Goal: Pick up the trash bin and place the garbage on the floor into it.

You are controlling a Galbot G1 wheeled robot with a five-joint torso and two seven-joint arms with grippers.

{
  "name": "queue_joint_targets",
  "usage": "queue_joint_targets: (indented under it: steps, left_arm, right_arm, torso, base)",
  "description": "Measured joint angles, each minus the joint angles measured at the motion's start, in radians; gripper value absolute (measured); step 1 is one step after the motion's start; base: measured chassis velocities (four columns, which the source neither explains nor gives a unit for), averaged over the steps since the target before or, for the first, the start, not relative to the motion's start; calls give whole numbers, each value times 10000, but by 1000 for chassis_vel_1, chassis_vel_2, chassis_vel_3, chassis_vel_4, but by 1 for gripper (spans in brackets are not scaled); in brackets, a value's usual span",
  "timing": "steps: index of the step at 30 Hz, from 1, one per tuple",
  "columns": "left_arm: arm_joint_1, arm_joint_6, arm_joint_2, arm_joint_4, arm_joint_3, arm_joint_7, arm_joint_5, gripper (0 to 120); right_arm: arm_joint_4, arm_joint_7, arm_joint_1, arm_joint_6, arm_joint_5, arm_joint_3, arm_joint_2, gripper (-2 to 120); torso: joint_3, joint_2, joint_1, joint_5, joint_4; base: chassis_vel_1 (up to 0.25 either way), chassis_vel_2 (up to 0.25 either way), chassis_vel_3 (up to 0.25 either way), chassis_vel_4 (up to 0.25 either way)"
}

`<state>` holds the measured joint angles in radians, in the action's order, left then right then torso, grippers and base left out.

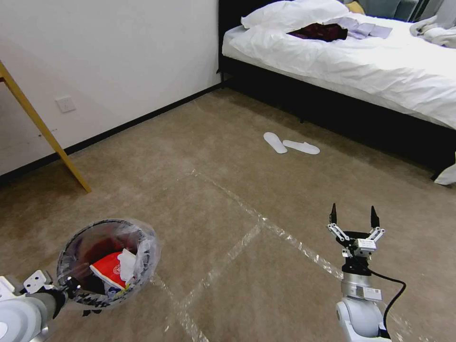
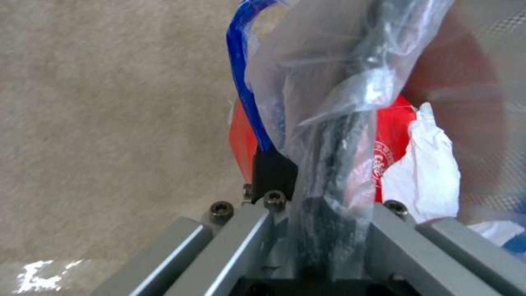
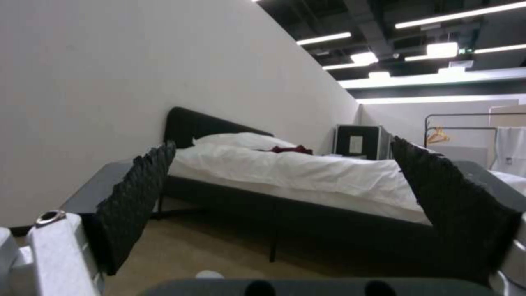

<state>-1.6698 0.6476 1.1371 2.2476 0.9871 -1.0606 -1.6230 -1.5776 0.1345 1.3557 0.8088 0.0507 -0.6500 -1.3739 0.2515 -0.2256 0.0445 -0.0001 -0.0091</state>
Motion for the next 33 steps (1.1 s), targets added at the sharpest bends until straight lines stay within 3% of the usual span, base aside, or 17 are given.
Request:
queue_joint_targets:
  steps: [8, 15, 33]
  left_arm:
    - [-24, 165, 9, 2, 42, 58, -44, 0]
    - [-245, 704, 4, 134, 34, 984, 286, 0]
    - [-124, 813, -116, 128, -123, 1306, 186, 0]
  right_arm:
    - [18, 93, -4, 0, -51, 6, 2, 100]
    - [144, 122, -85, 0, -105, 11, -16, 100]
    - [299, 127, -251, -4, -135, 93, -52, 100]
  torso:
    - [0, -1, 0, 0, 0]
    - [0, -1, 1, 3, 3]
    - [1, 0, 3, 1, 3]
  base:
    - [-199, 195, 192, -180]
    - [-176, 186, 188, -180]
    - [-194, 185, 188, -197]
